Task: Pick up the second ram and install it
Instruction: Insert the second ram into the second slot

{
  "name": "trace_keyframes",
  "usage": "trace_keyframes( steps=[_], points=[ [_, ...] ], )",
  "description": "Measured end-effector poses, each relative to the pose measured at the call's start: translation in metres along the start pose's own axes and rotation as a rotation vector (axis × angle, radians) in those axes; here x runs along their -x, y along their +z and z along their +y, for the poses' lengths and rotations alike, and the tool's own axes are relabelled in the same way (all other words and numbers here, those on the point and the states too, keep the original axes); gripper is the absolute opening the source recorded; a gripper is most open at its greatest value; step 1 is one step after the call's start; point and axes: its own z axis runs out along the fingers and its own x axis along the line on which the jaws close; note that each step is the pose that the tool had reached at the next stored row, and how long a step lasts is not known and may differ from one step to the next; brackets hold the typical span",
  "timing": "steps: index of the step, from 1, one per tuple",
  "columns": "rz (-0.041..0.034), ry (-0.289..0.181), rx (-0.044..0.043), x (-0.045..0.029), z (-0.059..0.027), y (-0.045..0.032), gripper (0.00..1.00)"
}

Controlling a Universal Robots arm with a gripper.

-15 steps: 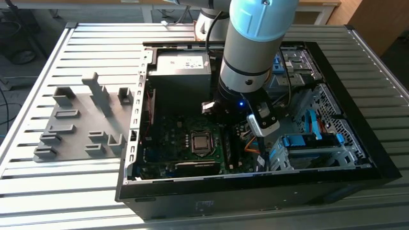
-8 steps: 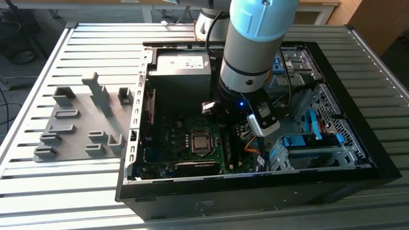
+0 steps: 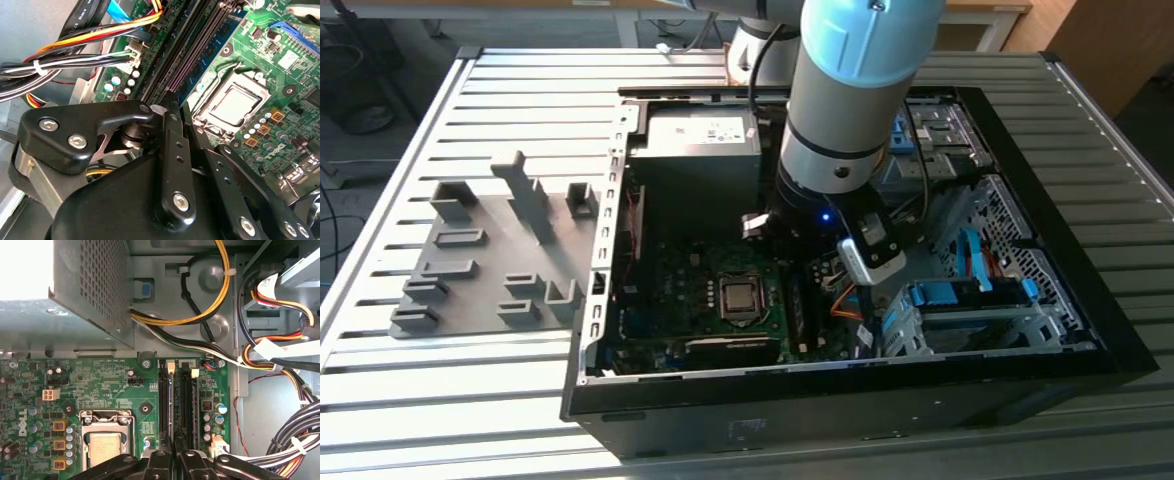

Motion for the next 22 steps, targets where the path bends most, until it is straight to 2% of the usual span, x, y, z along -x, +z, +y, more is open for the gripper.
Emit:
trace_keyframes(
  steps=[22],
  points=[
    [0.0008,-0.018,-0.0003,0.0006,-0.0007,0.0044,0.14]
  ],
)
